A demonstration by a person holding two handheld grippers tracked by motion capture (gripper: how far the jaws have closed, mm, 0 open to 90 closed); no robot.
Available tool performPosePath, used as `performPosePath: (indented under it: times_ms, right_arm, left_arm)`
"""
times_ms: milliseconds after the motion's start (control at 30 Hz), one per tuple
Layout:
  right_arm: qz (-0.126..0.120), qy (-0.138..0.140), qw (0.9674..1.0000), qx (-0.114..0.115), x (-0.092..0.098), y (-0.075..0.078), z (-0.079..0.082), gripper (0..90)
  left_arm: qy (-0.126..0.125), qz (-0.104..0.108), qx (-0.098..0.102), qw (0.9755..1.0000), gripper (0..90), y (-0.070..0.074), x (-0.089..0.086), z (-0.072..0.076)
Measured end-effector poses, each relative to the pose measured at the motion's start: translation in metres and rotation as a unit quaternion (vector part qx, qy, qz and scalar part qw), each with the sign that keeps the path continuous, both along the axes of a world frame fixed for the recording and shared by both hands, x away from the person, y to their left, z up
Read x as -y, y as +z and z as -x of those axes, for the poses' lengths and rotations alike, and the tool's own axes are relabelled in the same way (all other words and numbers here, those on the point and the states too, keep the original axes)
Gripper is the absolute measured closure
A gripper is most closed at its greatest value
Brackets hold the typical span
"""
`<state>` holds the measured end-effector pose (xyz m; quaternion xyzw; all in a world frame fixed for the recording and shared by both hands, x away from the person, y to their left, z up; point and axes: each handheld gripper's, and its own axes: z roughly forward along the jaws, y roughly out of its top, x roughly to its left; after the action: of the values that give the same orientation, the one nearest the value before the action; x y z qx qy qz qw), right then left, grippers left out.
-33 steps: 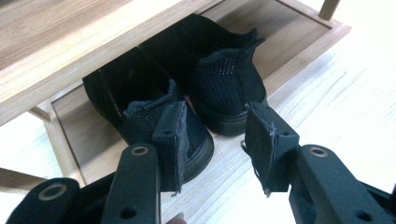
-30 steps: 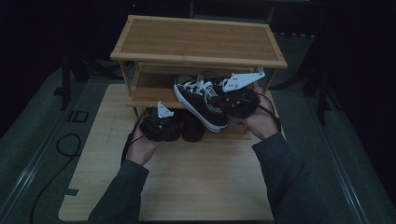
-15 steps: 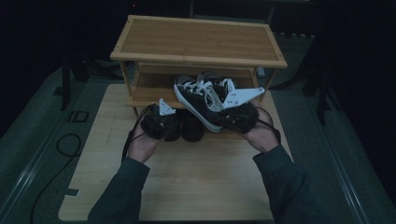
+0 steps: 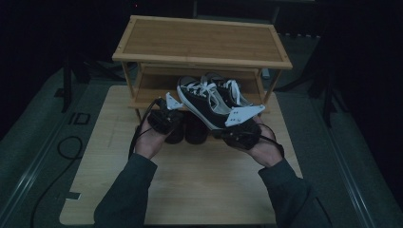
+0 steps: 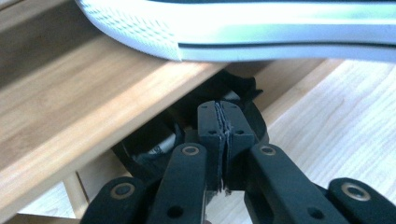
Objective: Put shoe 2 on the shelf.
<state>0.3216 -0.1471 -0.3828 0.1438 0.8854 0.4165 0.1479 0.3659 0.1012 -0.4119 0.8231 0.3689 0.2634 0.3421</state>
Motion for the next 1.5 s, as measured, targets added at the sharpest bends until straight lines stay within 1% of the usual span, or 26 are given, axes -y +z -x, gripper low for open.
performPosePath:
  times_ms: [133, 167, 200, 233, 300, 400, 433, 533, 567, 600, 633, 700, 767, 867, 933, 1000, 1067, 1167, 1333, 1467, 1500]
  right_arm:
    - [0.005, 0.006, 0.9999, -0.013, 0.002, -0.011, 0.001, 89.4]
    - [0.006, 0.007, 0.9998, -0.015, 0.003, -0.014, 0.001, 88.8]
    - [0.007, 0.008, 0.9998, -0.018, 0.003, -0.017, 0.001, 88.7]
    - [0.007, 0.008, 0.9997, -0.021, 0.004, -0.020, 0.002, 88.7]
    - [0.008, 0.007, 0.9996, -0.027, 0.006, -0.024, 0.001, 88.7]
    - [0.009, 0.006, 0.9994, -0.032, 0.010, -0.028, 0.001, 88.7]
    - [0.009, 0.006, 0.9994, -0.033, 0.011, -0.029, 0.001, 88.7]
    - [0.007, 0.002, 0.9993, -0.037, 0.014, -0.032, 0.000, 88.7]
    - [0.008, 0.002, 0.9992, -0.038, 0.015, -0.033, 0.000, 88.7]
    - [0.008, 0.002, 0.9992, -0.039, 0.015, -0.033, 0.000, 88.7]
    - [0.008, 0.002, 0.9992, -0.040, 0.016, -0.034, 0.000, 88.7]
    - [0.008, 0.001, 0.9992, -0.040, 0.016, -0.034, 0.000, 88.7]
    - [0.007, 0.002, 0.9992, -0.040, 0.016, -0.035, 0.000, 88.7]
    - [0.003, 0.001, 0.9992, -0.040, 0.015, -0.035, -0.001, 88.7]
    - [0.004, 0.002, 0.9993, -0.038, 0.014, -0.035, -0.001, 88.7]
    - [0.004, 0.001, 0.9993, -0.038, 0.013, -0.035, 0.000, 88.7]
    - [0.002, 0.000, 0.9993, -0.037, 0.013, -0.035, 0.000, 88.7]
    - [-0.007, -0.002, 0.9995, -0.032, 0.012, -0.033, -0.002, 88.8]
    - [-0.019, 0.000, 0.9995, -0.024, 0.008, -0.027, -0.001, 88.9]
    - [-0.030, -0.001, 0.9994, -0.020, 0.005, -0.024, -0.003, 89.1]
    - [-0.032, -0.001, 0.9993, -0.020, 0.004, -0.023, -0.003, 89.1]
  left_arm:
    - [0.007, 0.002, 0.014, 0.9999, 89.5, 0.005, 0.003, -0.005]
    - [0.008, -0.001, 0.017, 0.9998, 89.4, 0.007, 0.003, -0.006]
    - [0.010, 0.006, 0.022, 0.9997, 89.5, 0.008, 0.003, -0.008]
    - [0.012, 0.010, 0.023, 0.9996, 89.6, 0.009, 0.003, -0.010]
    - [0.017, 0.010, 0.024, 0.9995, 89.8, 0.011, 0.004, -0.013]
    - [0.016, 0.010, 0.023, 0.9995, 89.9, 0.011, 0.007, -0.018]
    - [0.015, 0.004, 0.024, 0.9996, 89.9, 0.011, 0.009, -0.019]
    - [0.018, -0.002, 0.029, 0.9994, 89.9, 0.013, 0.010, -0.021]
    - [0.026, -0.011, 0.035, 0.9990, 90.0, 0.013, 0.011, -0.021]
    - [0.030, -0.015, 0.038, 0.9987, 90.0, 0.013, 0.011, -0.022]
    - [0.032, -0.013, 0.035, 0.9988, 90.0, 0.013, 0.010, -0.024]
    - [0.032, -0.017, 0.034, 0.9987, 90.0, 0.014, 0.011, -0.025]
    - [0.033, -0.027, 0.037, 0.9984, 90.0, 0.015, 0.012, -0.026]
    - [0.037, -0.036, 0.036, 0.9980, 90.0, 0.016, 0.013, -0.029]
    - [0.043, -0.034, 0.036, 0.9979, 90.0, 0.016, 0.014, -0.032]
    - [0.047, -0.038, 0.036, 0.9975, 90.0, 0.016, 0.013, -0.036]
    - [0.048, -0.035, 0.035, 0.9976, 90.0, 0.015, 0.011, -0.040]
    - [0.052, -0.027, 0.034, 0.9977, 90.0, 0.014, 0.010, -0.046]
    - [0.064, -0.035, 0.027, 0.9970, 90.0, 0.016, 0.012, -0.057]
    - [0.059, -0.034, 0.025, 0.9974, 90.0, 0.015, 0.009, -0.058]
    - [0.060, -0.036, 0.024, 0.9973, 90.0, 0.015, 0.008, -0.058]
